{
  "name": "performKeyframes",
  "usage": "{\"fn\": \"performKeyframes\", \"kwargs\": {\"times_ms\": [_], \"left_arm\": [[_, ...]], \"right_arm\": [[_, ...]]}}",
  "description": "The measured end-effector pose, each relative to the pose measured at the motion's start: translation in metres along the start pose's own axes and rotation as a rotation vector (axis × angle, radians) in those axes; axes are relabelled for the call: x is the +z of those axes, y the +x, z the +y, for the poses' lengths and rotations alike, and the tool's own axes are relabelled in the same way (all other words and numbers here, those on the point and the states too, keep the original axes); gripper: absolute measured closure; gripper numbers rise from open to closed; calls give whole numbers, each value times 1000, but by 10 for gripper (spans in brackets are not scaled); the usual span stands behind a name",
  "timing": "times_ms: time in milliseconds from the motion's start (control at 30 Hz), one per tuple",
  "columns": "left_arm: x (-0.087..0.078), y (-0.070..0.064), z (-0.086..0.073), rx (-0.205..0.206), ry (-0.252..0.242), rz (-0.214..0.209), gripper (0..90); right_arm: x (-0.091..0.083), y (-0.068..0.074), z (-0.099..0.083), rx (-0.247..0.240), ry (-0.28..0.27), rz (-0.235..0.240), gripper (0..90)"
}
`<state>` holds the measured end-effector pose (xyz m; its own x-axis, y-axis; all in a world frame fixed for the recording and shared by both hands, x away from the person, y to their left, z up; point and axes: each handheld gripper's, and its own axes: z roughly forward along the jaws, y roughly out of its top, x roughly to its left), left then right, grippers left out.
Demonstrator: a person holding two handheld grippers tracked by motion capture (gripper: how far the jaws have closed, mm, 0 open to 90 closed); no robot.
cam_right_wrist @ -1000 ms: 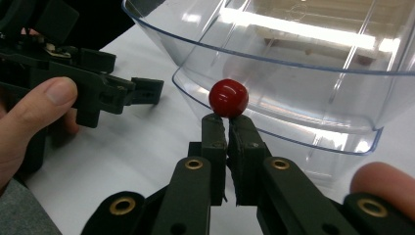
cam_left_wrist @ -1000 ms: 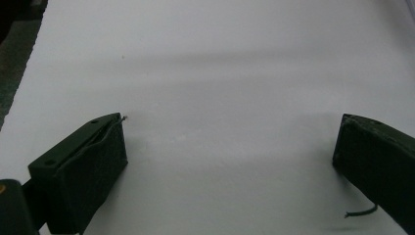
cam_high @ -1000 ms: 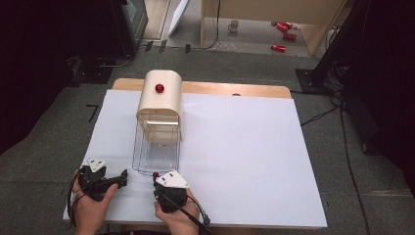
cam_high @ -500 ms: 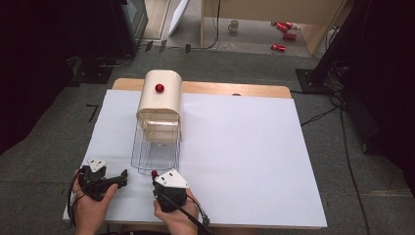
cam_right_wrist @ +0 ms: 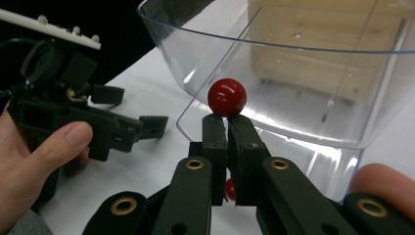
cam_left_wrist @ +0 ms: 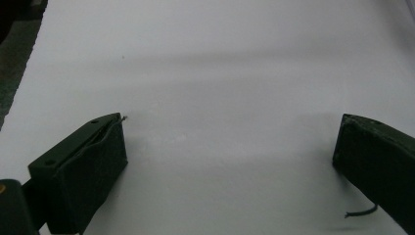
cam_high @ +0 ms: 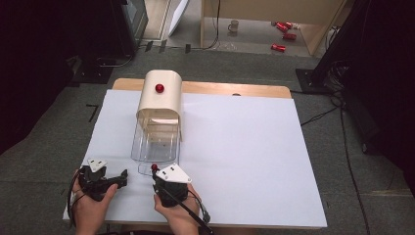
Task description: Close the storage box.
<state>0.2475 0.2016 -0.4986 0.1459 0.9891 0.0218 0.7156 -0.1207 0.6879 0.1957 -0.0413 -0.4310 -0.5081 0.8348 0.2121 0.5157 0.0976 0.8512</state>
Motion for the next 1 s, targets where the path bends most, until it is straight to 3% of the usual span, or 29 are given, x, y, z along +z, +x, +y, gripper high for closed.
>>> {"fn": "performKeyframes", "kwargs": {"times_ms": [533,1000], "left_arm": [[0,0,0,5,4,-1,0],[0,0,0,3,5,-1,0]], "right_arm": [[4,-11,28,-5,-29,-17,853],[20,-28,55,-19,-26,-35,843]]}}
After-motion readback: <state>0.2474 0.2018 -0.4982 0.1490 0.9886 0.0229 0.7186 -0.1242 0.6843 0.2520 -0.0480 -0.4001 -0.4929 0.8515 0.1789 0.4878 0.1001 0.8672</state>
